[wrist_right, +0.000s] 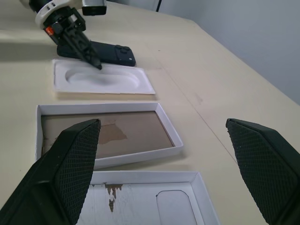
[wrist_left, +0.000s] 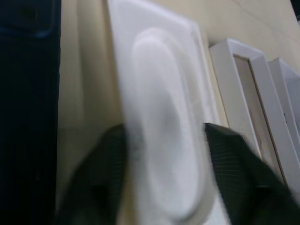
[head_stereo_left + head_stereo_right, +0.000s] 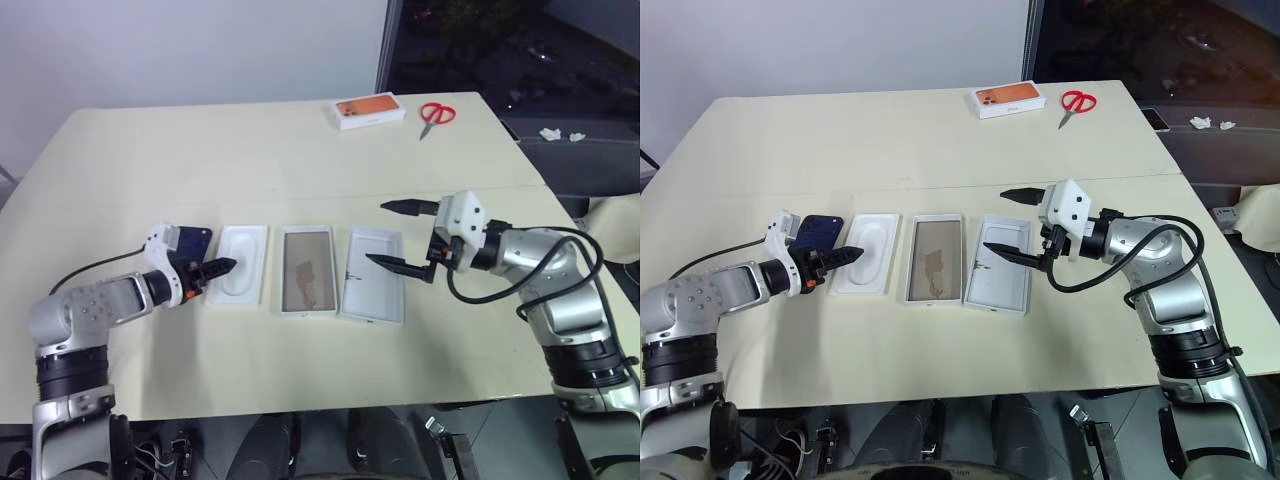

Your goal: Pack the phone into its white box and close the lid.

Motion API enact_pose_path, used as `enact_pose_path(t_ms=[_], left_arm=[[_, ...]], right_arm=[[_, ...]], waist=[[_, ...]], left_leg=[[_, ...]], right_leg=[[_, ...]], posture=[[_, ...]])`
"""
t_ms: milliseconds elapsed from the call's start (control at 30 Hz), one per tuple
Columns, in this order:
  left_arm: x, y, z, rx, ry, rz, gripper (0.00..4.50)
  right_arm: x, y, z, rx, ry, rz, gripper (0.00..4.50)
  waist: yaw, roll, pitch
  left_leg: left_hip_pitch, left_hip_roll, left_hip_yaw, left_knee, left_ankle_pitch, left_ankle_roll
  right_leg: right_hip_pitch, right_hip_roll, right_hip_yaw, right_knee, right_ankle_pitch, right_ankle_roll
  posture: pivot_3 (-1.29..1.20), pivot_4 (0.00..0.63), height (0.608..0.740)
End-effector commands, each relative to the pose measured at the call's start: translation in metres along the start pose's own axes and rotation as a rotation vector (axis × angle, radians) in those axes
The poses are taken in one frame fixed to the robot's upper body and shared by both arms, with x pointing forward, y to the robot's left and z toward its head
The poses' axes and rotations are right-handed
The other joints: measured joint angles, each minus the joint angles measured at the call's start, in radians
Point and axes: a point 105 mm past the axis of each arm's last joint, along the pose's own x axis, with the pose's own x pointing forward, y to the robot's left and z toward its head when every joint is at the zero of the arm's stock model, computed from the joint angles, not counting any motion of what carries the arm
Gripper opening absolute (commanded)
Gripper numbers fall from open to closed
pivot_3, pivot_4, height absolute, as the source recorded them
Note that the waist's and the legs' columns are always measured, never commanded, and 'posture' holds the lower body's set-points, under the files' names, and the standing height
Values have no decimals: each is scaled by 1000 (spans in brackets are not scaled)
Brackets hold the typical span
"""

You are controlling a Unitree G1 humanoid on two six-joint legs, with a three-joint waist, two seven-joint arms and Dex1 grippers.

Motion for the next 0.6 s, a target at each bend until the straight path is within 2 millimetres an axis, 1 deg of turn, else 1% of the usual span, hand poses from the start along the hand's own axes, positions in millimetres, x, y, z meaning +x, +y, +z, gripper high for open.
enact_pose_path(t_ms=[33,167,367,433,467,500,533,600], left_arm=[[-1,4,-4,-39,-2,-1,1648],[-2,8,-9,-76,2,-4,1648],[0,8,-10,-114,-23,-22,1648],[-1,7,-12,-117,-18,-29,1076],[-1,7,-13,-124,-21,-32,739],[-2,7,-13,-129,-23,-33,308],[-3,7,-13,-134,-22,-40,14],[-4,7,-13,-144,-22,-51,14]], right_arm=[[-4,-3,13,-53,-22,-11,4500],[-2,-4,16,-60,-25,-9,4500],[-1,-4,19,-66,-31,-6,4500],[-1,-4,19,-67,-31,-7,4500],[-1,-4,20,-68,-30,-8,4500],[-2,-4,20,-69,-30,-8,4500],[-2,-4,20,-69,-30,-8,4500],[-2,-5,21,-70,-29,-9,4500]], waist=[[0,0,0],[0,0,0],[1,0,0],[1,0,0],[0,0,0],[0,0,0],[1,1,0],[0,1,0]], left_leg=[[0,0,0,0,0,0],[0,0,0,0,0,0],[0,0,0,0,0,0],[0,0,0,0,0,0],[0,0,0,0,0,0],[0,0,0,0,0,0],[0,0,0,0,0,0],[0,0,0,0,0,0]], right_leg=[[0,0,0,0,0,0],[0,0,0,0,0,0],[0,0,0,0,0,0],[0,0,0,0,0,0],[0,0,0,0,0,0],[0,0,0,0,0,0],[0,0,0,0,0,0],[0,0,0,0,0,0]], posture=[[0,150,740],[0,150,740],[0,150,740],[0,150,740],[0,150,740],[0,150,740],[0,150,740],[0,150,740]])
